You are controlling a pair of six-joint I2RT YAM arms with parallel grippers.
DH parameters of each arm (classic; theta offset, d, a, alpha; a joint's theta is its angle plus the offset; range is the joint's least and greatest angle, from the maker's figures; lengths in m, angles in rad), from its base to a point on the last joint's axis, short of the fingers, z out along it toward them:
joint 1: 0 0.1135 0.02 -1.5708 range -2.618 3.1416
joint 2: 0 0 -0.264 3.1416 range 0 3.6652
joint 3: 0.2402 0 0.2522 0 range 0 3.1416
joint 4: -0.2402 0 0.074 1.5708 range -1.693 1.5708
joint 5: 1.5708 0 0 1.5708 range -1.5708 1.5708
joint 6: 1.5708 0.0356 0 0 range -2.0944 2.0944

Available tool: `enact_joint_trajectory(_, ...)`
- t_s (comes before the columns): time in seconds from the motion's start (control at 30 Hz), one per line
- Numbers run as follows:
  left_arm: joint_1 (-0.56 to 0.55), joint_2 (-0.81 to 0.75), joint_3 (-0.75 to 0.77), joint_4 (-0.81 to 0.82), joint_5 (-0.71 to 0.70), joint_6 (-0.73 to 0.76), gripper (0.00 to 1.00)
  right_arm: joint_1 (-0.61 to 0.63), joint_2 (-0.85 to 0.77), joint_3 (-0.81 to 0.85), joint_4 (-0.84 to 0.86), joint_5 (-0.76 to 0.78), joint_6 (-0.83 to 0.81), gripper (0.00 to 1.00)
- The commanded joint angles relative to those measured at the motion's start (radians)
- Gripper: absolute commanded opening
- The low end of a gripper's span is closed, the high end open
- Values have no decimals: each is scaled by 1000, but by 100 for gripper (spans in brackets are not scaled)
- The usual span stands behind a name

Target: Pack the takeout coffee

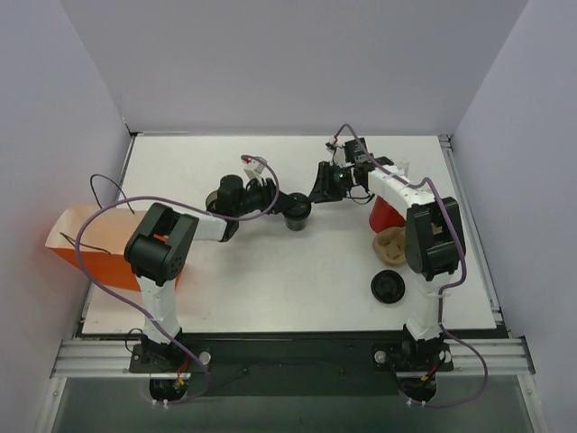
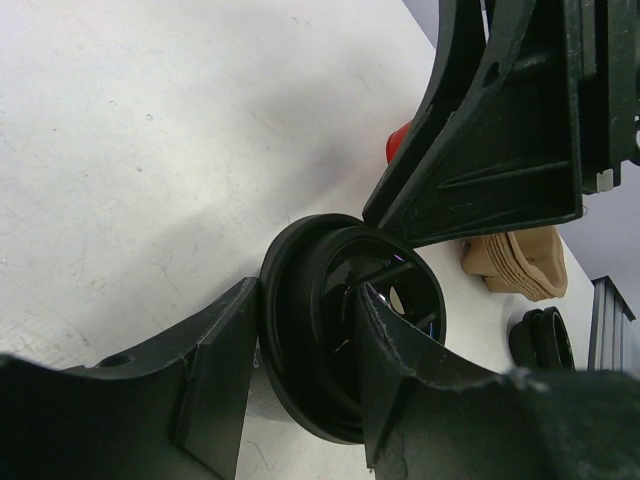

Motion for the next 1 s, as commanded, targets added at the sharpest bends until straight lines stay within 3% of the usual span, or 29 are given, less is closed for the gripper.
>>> enact_joint_trajectory(0.0, -33, 172, -94, -502, -38, 155, 49, 46, 72, -38, -34, -69, -3, 24)
enact_joint_trajectory(0.23, -32, 112, -83, -524, -104, 123, 49, 86, 33, -170, -24, -20, 71, 13)
enact_joint_trajectory(0.3, -32, 106, -51, -556, -127, 114, 49, 86, 22, -225, 70, -99, 126, 12)
enact_joint_trajectory(0.53, -36, 129, -69, -530, -142, 71, 49, 97, 45, -383, 278, -111, 277, 8)
enact_joint_trajectory(0.67, -35, 117, -49, -560, -151, 80, 49, 98, 20, -422, 367, -106, 294, 9)
enact_joint_trajectory(0.97, -35, 114, -74, -508, -124, 52, 49, 81, -46, -330, 247, -80, 215, 20)
